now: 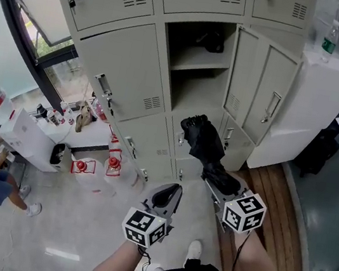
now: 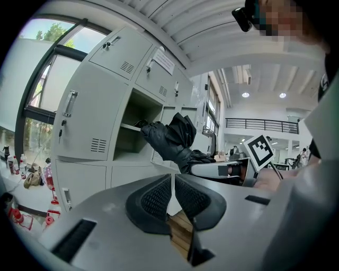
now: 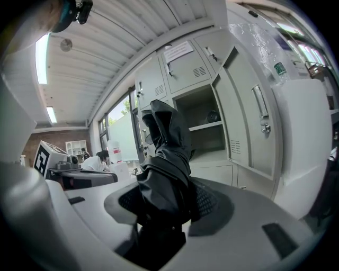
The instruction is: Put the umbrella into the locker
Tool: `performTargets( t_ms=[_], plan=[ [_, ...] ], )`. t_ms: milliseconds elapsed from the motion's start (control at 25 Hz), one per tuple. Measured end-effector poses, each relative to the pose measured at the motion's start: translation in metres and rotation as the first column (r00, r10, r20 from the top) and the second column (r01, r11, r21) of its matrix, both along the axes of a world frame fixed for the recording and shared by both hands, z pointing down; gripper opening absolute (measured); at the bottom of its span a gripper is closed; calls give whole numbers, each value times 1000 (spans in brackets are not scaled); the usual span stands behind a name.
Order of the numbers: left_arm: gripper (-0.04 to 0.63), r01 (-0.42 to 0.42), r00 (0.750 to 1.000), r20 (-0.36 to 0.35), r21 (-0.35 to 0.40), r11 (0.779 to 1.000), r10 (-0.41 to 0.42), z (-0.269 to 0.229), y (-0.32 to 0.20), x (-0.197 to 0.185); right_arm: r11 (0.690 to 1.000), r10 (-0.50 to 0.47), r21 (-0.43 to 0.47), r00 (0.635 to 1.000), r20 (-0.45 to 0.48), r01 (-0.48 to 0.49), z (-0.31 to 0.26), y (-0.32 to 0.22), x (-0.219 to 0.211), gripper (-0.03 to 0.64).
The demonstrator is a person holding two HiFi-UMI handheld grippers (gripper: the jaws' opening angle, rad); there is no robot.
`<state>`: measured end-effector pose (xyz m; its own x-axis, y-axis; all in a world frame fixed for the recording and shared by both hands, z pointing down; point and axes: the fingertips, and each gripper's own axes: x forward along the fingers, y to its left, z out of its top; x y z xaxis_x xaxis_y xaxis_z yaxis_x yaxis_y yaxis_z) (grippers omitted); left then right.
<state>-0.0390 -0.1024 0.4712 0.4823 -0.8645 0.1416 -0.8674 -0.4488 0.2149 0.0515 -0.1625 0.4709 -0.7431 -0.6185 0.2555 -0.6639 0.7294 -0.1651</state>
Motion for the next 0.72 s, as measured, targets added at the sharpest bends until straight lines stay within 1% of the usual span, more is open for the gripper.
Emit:
performTargets(
  t_ms=[160, 400, 720],
  plan=[
    [32, 7, 1000, 3, 7, 1000, -7, -3, -19, 12, 1000, -4, 0, 1000, -13, 4, -1, -21, 10, 261],
    [32, 25, 1000, 1, 18, 1000, -25, -7, -46, 26, 999, -29, 20, 998, -55, 30, -2, -49, 18, 261],
    [32, 42, 999, 2, 26, 999, -42, -9, -71, 40, 998, -58, 30, 995, -83, 61, -5, -79, 20, 261]
  ],
)
